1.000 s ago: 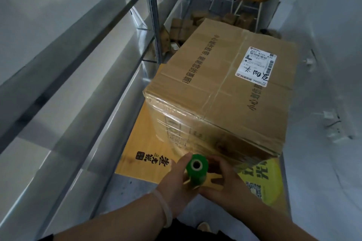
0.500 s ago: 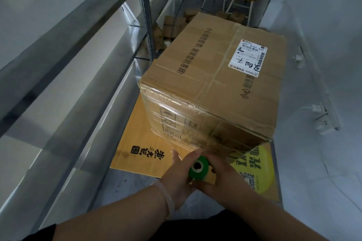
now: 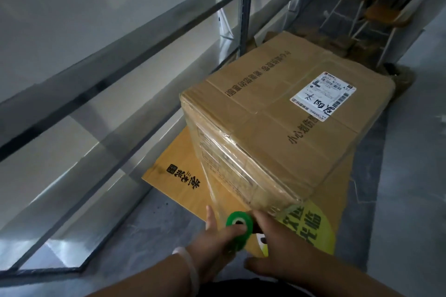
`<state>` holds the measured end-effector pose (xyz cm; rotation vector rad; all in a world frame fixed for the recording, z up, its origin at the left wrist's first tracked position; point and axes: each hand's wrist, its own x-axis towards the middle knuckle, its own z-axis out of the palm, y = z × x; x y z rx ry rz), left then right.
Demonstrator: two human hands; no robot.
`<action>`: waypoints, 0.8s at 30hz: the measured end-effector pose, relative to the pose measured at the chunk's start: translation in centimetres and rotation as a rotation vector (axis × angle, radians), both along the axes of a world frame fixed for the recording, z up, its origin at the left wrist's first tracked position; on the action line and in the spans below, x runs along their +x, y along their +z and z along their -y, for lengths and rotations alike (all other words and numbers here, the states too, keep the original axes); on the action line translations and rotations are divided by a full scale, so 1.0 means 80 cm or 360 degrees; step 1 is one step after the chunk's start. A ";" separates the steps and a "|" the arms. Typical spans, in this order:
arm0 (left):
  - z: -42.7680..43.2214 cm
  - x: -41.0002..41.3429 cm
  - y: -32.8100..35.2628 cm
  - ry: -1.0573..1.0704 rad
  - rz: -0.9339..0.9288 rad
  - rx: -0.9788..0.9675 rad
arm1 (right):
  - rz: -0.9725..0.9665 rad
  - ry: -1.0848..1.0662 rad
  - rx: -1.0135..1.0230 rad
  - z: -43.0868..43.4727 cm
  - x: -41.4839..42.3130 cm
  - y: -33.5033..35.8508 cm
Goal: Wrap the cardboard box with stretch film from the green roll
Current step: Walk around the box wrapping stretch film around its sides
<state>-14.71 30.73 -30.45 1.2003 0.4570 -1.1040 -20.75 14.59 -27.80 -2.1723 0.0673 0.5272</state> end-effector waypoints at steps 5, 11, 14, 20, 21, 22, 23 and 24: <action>0.031 -0.039 0.001 0.0088 0.0142 0.0056 | -0.0086 0.0229 -0.0166 0.038 -0.016 0.000; 0.064 -0.064 0.012 0.0370 0.0106 -0.0039 | -0.0160 0.0288 -0.0105 0.081 -0.032 0.010; 0.081 -0.076 0.013 0.0399 0.0121 -0.0031 | -0.0097 0.0359 -0.0186 0.098 -0.038 0.020; 0.107 -0.091 0.013 0.0349 0.0225 -0.0007 | -0.0011 0.0278 -0.0044 0.121 -0.050 0.015; 0.110 -0.093 0.014 0.0354 0.0231 -0.0018 | -0.0034 0.0249 0.0012 0.124 -0.052 0.011; 0.113 -0.094 0.016 0.0358 0.0235 -0.0032 | -0.0061 0.0216 0.0048 0.127 -0.054 0.007; 0.116 -0.095 0.018 0.0364 0.0239 -0.0052 | -0.0063 0.0182 0.0079 0.130 -0.055 0.004; 0.120 -0.096 0.020 0.0370 0.0233 -0.0069 | -0.0051 0.0162 0.0094 0.133 -0.057 0.003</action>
